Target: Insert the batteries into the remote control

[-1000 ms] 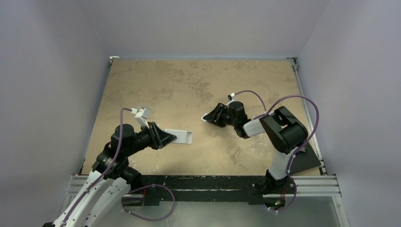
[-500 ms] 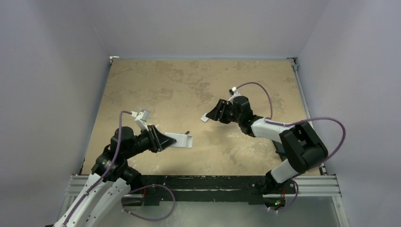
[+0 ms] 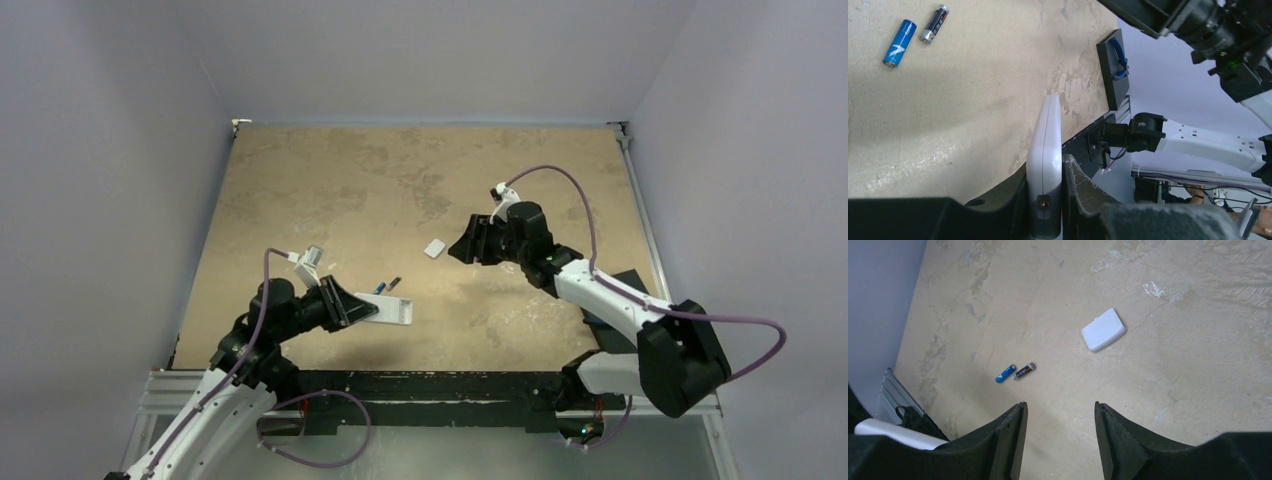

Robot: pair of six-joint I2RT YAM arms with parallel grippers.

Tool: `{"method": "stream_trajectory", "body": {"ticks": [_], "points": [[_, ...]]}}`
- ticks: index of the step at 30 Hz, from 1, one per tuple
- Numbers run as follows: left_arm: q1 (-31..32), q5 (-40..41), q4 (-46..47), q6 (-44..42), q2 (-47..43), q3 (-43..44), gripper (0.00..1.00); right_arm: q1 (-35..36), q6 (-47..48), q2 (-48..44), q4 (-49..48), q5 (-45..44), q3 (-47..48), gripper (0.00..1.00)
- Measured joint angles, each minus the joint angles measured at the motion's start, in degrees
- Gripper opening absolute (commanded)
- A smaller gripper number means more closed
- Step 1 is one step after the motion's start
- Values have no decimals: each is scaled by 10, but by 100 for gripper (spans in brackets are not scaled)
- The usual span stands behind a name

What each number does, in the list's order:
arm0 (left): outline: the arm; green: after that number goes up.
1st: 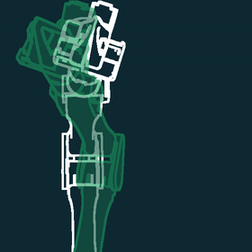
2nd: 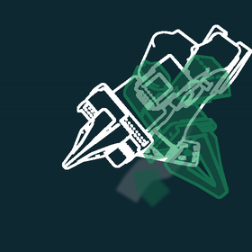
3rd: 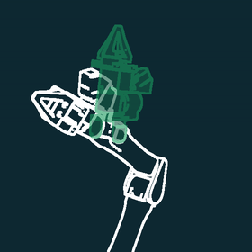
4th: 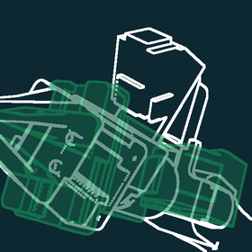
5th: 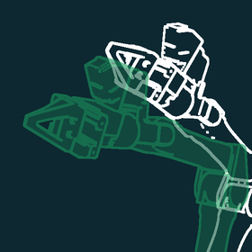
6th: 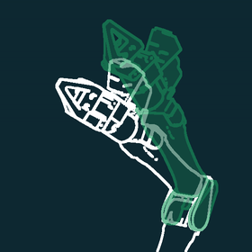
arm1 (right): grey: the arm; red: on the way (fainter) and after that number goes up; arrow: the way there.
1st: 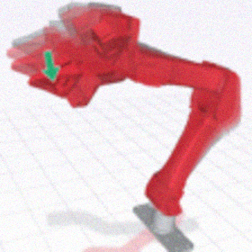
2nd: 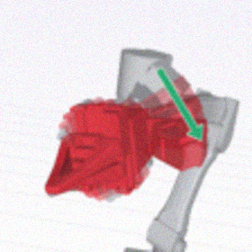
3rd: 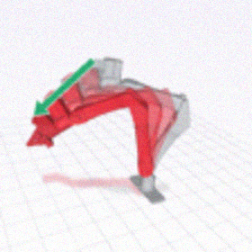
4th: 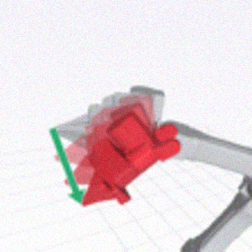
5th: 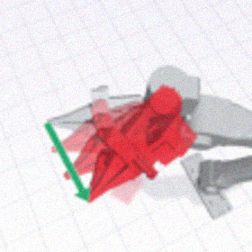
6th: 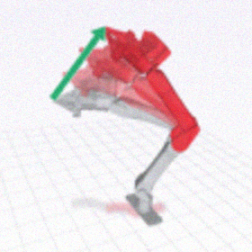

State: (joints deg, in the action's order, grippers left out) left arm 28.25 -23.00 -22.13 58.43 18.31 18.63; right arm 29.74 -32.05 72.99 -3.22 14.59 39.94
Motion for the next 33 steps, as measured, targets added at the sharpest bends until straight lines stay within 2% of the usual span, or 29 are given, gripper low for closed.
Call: {"method": "stream_trajectory", "body": {"ticks": [10,21,30,33], "points": [[0,-2,97,86,11,-98,0,7,29,-97,70,-2,-2,61],[0,23,183,143,66,-158,0,7,32,-113,80,-1,-36,62],[0,25,229,143,114,-173,30,7,31,-111,71,1,-47,63],[0,26,229,138,122,-176,36,7,30,-104,64,5,-50,64]]}}
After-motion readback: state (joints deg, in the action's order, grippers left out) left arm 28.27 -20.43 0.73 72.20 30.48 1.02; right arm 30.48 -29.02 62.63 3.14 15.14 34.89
